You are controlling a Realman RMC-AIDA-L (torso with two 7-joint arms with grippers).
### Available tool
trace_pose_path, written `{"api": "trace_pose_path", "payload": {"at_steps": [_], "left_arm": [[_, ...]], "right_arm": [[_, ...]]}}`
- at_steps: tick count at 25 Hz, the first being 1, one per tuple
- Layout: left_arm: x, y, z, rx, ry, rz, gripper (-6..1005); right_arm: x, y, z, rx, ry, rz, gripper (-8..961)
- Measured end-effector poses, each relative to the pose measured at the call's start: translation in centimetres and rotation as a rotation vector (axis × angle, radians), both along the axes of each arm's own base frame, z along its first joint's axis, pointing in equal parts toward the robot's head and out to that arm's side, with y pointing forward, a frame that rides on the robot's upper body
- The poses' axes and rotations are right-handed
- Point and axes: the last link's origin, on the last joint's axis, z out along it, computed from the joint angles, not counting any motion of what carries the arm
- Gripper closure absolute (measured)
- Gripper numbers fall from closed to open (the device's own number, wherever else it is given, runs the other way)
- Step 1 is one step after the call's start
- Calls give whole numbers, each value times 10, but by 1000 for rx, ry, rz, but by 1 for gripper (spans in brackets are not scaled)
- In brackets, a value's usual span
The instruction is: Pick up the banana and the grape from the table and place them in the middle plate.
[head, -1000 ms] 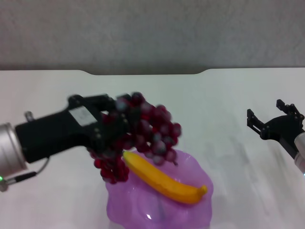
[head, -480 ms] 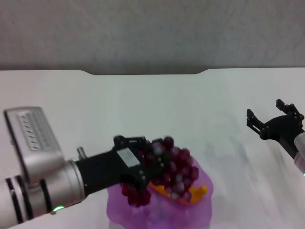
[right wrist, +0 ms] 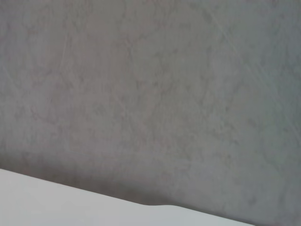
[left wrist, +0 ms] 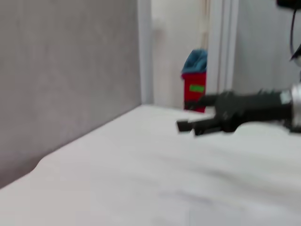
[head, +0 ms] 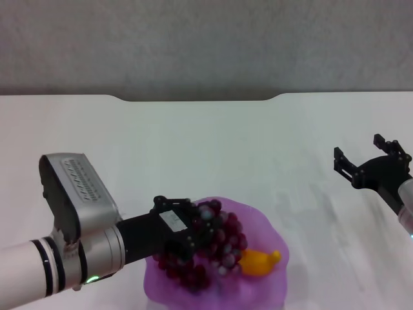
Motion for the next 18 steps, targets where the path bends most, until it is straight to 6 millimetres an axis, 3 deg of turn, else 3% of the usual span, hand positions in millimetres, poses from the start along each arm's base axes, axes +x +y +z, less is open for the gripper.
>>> {"api": "trace_pose_path", "payload": {"at_steps": [5, 16, 18], "left_arm": [[-7, -1, -2, -4, 49, 14, 703], [4, -11, 11, 16, 82, -27, 319], [10, -14, 19, 54, 76, -54, 194]], "right_arm": [[1, -1, 0, 0, 0, -3, 67], [1, -1, 0, -4, -2, -7, 67], [1, -1, 0, -3, -2, -6, 67]]}}
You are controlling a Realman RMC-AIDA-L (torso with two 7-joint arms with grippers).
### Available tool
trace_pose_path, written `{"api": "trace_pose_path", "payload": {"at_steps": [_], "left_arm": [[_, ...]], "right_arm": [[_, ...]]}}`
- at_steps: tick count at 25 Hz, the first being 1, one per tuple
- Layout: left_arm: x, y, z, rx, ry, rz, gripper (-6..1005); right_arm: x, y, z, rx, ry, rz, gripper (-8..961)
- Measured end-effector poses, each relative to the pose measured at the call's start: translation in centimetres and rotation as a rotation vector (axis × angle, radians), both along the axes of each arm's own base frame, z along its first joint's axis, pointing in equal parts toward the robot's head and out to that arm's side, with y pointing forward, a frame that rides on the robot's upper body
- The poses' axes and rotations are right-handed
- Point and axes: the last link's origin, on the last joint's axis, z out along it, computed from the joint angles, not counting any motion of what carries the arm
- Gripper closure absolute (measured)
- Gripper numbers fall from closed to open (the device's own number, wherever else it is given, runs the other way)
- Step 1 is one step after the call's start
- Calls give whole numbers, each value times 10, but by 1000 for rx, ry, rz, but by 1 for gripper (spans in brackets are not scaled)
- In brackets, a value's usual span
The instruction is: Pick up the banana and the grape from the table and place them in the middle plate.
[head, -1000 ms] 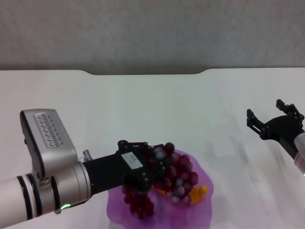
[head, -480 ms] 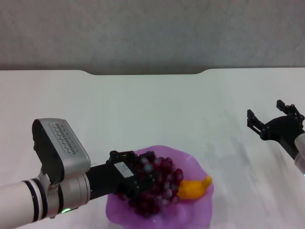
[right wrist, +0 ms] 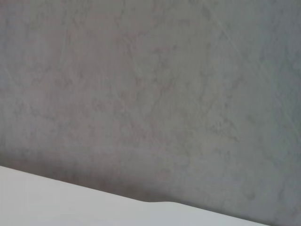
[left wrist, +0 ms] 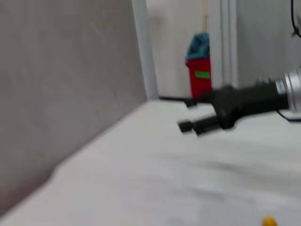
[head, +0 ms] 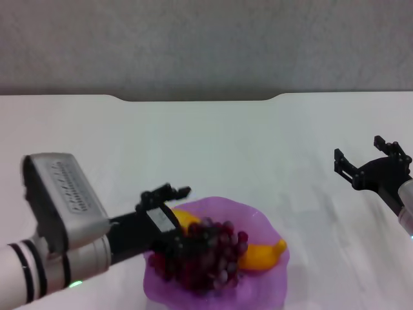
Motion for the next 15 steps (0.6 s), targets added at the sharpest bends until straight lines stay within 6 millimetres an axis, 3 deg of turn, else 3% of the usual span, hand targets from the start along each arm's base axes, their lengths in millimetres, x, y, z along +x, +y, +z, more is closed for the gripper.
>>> {"api": "trace_pose_path", "payload": {"at_steps": [1, 6, 15], "left_arm": [[2, -1, 8, 43, -11, -10, 131], [-4, 11, 27, 194, -94, 53, 125], [-69, 51, 32, 349, -268, 387, 119]], "right_arm": [[0, 0, 0, 0, 0, 0, 67], [-1, 1, 0, 0, 0, 2, 67], [-2, 1, 0, 2, 2, 6, 67]]}}
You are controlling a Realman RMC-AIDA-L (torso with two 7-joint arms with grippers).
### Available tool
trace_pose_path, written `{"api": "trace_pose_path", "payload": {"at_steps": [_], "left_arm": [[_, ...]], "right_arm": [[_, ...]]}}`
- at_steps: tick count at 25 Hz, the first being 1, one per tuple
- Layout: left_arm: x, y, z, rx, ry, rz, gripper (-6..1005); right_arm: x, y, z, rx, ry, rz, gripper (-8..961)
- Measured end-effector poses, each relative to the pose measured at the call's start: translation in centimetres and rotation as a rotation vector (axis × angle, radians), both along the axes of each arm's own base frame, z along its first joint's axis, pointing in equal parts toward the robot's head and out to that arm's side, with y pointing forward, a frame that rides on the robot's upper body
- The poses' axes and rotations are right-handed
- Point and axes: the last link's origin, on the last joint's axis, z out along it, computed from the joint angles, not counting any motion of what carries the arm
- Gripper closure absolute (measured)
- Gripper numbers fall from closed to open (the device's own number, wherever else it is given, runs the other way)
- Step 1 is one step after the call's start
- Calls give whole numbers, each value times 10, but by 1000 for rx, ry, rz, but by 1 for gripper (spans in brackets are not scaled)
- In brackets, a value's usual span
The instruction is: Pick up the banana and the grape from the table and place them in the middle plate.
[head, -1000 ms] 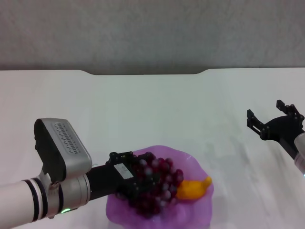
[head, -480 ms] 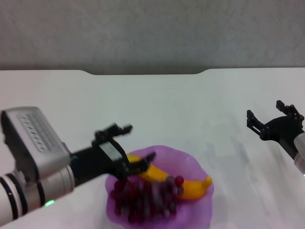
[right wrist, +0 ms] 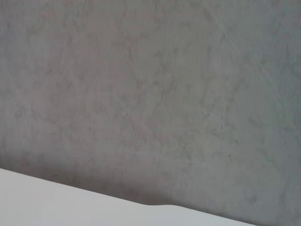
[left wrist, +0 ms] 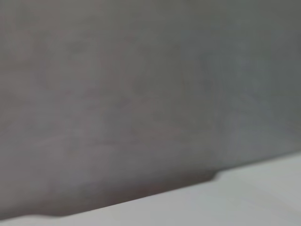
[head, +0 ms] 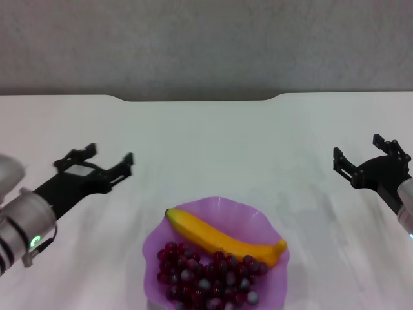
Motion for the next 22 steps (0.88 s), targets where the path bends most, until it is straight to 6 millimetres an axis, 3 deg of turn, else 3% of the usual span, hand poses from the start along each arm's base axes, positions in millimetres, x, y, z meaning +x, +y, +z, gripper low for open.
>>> {"api": "trace_pose_path", "payload": {"at_steps": [7, 16, 22], "left_arm": [[-43, -12, 25, 257, -186, 33, 122], [-74, -15, 27, 276, -133, 115, 122], [-80, -15, 22, 258, -130, 164, 122]], "right_arm": [[-2, 2, 0, 0, -1, 4, 67], [-4, 4, -1, -3, 0, 9, 67], [-7, 1, -5, -18, -27, 42, 67]]}}
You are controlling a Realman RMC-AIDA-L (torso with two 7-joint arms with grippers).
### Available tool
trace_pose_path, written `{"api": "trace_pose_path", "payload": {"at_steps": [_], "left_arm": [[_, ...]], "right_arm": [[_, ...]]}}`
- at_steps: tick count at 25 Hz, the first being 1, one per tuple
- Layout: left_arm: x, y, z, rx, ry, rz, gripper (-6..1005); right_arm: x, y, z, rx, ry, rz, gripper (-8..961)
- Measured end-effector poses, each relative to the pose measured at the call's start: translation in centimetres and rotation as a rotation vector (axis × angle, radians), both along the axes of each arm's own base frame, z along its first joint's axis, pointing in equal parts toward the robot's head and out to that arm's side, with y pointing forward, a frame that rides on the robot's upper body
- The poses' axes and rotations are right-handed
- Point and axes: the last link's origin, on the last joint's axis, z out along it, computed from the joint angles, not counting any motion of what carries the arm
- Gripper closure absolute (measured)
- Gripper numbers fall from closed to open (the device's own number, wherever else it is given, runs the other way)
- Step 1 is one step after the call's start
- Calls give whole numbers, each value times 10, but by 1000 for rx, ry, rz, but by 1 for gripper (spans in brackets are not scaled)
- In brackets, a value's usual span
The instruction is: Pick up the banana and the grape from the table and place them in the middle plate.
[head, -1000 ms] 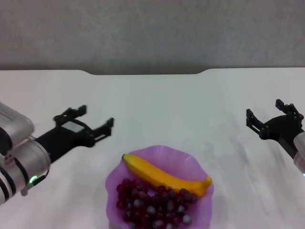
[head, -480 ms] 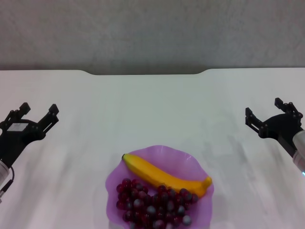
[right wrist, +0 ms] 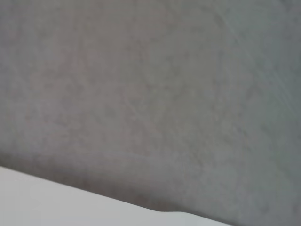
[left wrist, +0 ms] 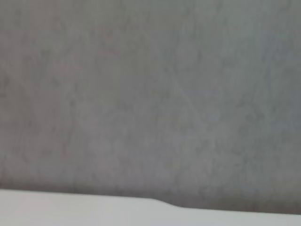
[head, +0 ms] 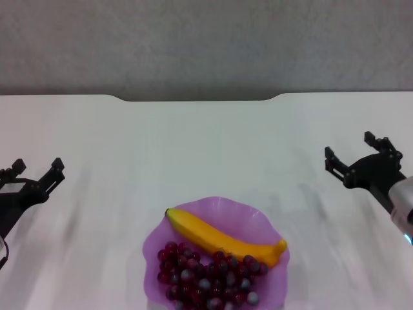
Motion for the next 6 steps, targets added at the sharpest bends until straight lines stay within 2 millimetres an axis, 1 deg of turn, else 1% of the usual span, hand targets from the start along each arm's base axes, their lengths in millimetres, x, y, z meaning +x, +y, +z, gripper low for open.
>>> {"api": "trace_pose_path", "payload": {"at_steps": [1, 6], "left_arm": [[-1, 1, -1, -4, -2, 8, 122], [-3, 4, -3, -23, -1, 35, 122]], "right_arm": [[-2, -5, -2, 2, -46, 44, 67], [-3, -13, -1, 31, -85, 87, 67]]}}
